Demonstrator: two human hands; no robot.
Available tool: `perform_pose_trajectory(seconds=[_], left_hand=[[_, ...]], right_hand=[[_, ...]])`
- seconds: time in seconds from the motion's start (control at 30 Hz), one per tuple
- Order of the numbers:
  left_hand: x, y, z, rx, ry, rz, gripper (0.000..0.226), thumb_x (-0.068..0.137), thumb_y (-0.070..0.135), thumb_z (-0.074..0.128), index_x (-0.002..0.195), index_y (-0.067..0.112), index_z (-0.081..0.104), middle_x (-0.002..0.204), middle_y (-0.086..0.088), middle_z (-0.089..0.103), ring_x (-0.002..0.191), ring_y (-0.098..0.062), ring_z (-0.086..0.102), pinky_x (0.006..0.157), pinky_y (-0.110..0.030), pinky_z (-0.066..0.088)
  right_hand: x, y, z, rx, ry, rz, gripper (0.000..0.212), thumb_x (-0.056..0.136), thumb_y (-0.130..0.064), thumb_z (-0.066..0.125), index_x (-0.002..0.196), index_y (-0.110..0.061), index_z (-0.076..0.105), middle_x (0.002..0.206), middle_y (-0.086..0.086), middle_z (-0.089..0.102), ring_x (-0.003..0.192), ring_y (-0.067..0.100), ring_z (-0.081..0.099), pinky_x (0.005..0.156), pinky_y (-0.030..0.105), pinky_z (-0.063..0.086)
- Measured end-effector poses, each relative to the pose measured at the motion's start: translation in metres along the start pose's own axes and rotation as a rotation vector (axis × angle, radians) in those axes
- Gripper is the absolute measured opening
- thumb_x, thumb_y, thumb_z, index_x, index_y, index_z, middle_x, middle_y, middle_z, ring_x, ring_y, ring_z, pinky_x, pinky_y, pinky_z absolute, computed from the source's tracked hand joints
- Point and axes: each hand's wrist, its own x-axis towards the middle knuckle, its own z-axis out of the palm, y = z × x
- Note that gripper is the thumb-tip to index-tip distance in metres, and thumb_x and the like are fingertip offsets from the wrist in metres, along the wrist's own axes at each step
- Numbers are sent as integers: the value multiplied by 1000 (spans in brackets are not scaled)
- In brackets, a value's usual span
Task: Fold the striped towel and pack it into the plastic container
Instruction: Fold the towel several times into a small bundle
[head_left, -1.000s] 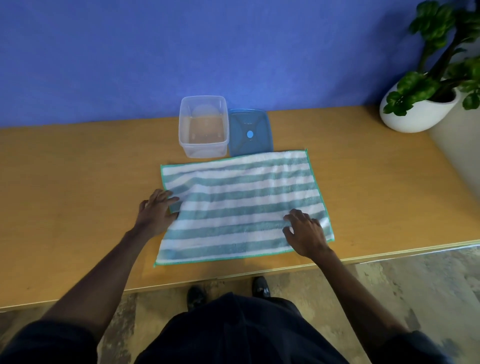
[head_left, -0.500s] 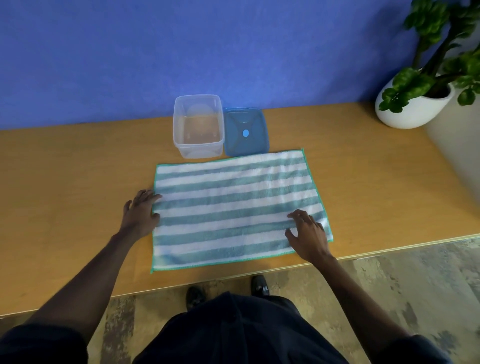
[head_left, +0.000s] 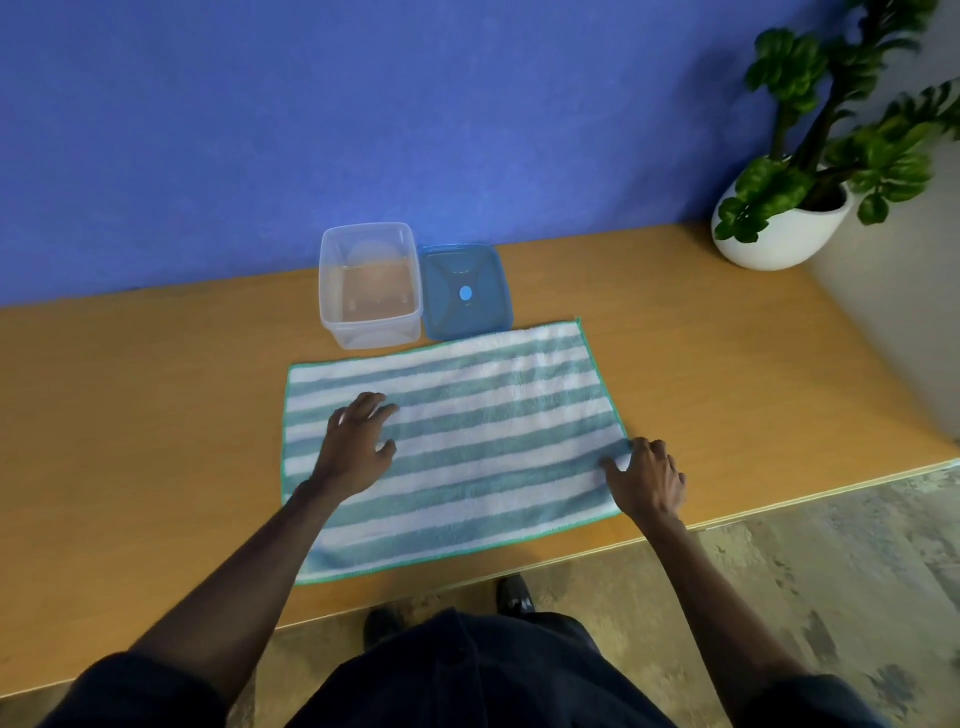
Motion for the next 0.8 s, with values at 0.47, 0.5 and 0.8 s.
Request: perform_pose_trajectory(seconds=[0.47,0.5,0.8], left_hand=[[70,147,9,-60,-91,219,40,92,35,53,127,16,58,128,-1,63,119,-23,56,94,-37,44],[75,157,10,-72,-86,213,39,92,37,52,126,17,58,125,0,64,117,-23,57,93,-37,44],[108,234,22,-81,-139,-34,63,89,65,40,101,8,63,111,-12,67,105,-35,61,82,-39,48]], right_hand=[[4,-3,-20,398,0,-67,33,83,-23,68,112,-18,54,96,7,75,86,35,69,68,39,52],[3,-4,-22,411,1,-77,32,83,-24,69,112,-19,55,95,6,75,86,34,69,69,40,54],[-7,-14,-38,480,-17,-246,45,83,-21,70,127,-20,59,105,4,75,90,25,71,75,42,59]])
